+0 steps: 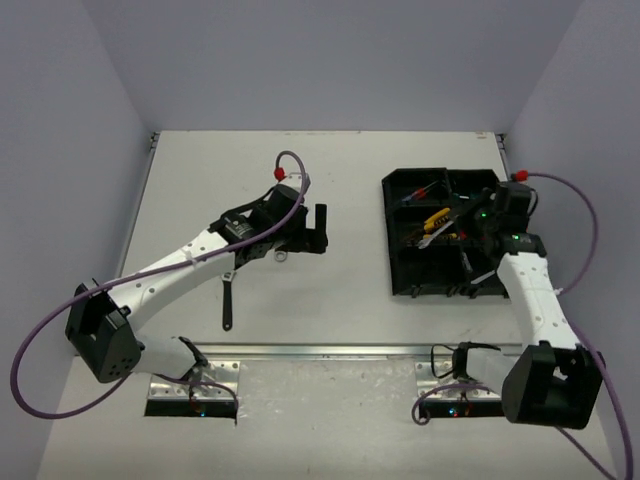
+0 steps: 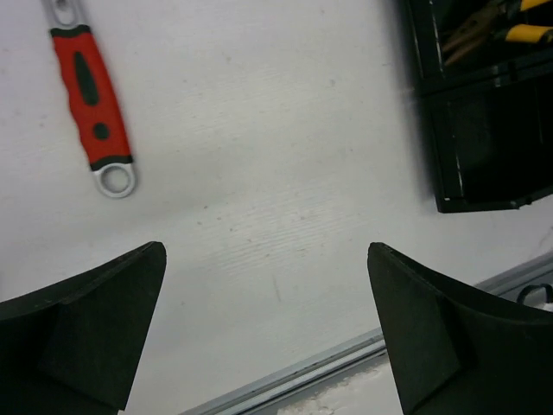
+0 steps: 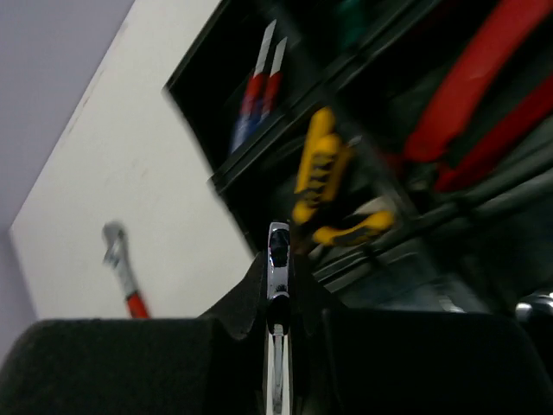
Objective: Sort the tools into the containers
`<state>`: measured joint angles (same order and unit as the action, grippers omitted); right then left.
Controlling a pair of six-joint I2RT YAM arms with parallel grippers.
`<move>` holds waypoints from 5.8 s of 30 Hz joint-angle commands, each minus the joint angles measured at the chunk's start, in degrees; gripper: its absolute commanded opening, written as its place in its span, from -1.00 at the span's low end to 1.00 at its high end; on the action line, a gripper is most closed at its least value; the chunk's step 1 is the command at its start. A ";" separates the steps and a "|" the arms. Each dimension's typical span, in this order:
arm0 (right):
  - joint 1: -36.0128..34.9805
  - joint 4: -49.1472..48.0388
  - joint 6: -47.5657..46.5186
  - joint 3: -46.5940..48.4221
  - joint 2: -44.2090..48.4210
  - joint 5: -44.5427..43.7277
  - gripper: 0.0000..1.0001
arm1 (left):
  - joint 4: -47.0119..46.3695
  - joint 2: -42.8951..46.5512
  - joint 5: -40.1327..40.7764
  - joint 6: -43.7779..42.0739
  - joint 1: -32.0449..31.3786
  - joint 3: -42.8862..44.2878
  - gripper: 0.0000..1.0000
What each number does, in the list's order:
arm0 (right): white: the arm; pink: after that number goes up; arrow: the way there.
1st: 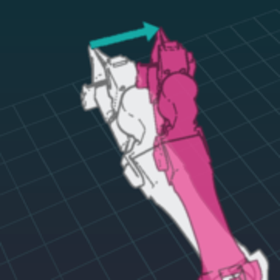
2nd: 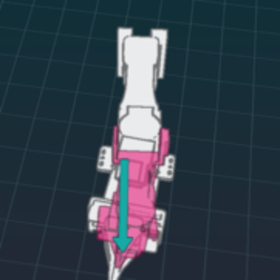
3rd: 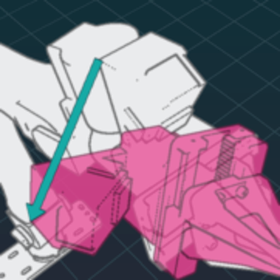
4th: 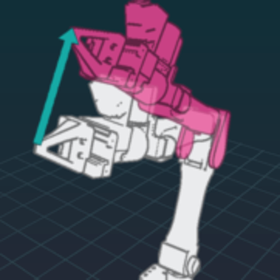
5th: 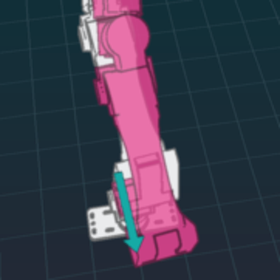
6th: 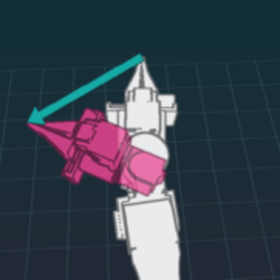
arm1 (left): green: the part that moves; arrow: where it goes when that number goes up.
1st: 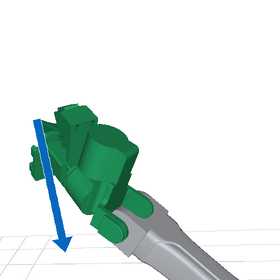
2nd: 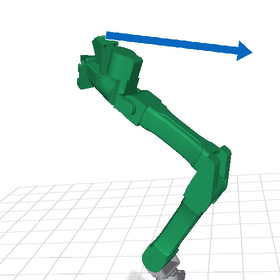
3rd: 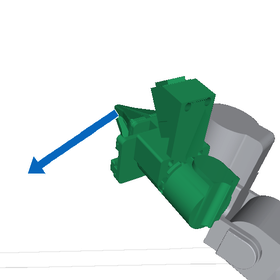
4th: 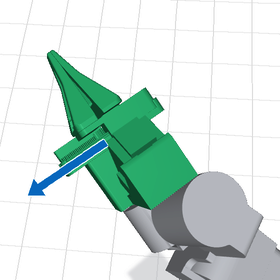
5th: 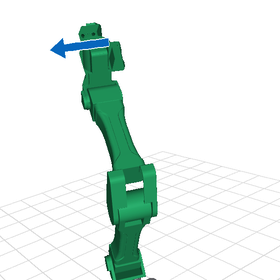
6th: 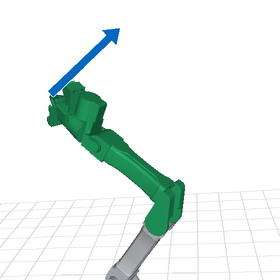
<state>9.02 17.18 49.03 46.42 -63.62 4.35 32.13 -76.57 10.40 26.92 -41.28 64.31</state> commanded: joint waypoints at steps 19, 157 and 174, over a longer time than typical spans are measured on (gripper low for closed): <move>12.65 4.36 -10.00 0.44 -8.25 -23.61 -0.91 | 7.80 7.76 9.10 -2.90 -0.16 -6.15 1.00; -46.08 15.21 -14.61 21.15 -6.45 -20.10 0.98 | 0.27 -1.79 -1.26 1.88 18.20 -0.91 1.00; -47.73 12.91 -12.48 43.43 -39.96 -8.42 0.98 | 6.66 26.12 10.48 -5.90 16.32 -6.07 1.00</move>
<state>-37.33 30.37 34.88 76.45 -91.05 -6.65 38.48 -57.93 16.03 25.53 -24.69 60.81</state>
